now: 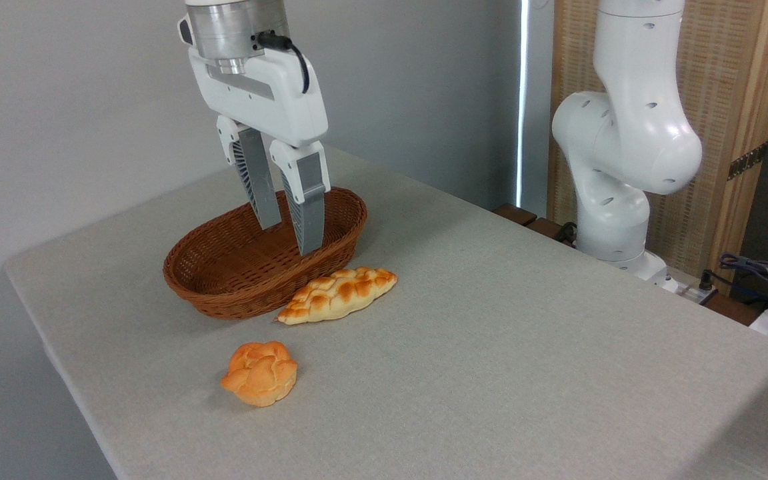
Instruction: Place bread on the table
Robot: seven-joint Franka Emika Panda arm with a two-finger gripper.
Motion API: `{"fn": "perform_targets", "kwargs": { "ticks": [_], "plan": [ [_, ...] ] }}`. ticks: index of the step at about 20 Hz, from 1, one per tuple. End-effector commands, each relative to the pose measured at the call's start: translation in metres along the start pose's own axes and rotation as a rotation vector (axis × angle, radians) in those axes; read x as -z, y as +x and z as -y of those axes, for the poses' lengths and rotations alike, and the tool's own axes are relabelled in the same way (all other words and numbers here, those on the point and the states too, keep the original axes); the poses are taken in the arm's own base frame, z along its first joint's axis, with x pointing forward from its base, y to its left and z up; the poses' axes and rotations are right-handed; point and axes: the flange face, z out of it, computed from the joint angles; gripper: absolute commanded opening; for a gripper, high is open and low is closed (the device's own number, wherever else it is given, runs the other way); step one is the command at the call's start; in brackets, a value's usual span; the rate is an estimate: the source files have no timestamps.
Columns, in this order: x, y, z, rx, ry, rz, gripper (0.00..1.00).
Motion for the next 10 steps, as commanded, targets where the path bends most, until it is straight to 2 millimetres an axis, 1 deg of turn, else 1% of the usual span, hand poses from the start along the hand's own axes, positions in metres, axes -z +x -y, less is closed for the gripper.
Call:
{"fn": "perform_targets", "kwargs": {
  "ticks": [1, 3, 4, 5, 10],
  "plan": [
    [0.003, -0.005, 0.005, -0.017, -0.016, 0.015, 1.00],
    [0.006, -0.005, 0.006, -0.022, -0.013, 0.011, 1.00],
    [0.011, -0.006, 0.008, -0.020, -0.007, 0.001, 1.00],
    [0.021, -0.006, 0.009, -0.019, 0.004, -0.016, 1.00],
    [0.019, -0.006, 0.005, -0.044, -0.010, 0.002, 1.00]
  ]
}}
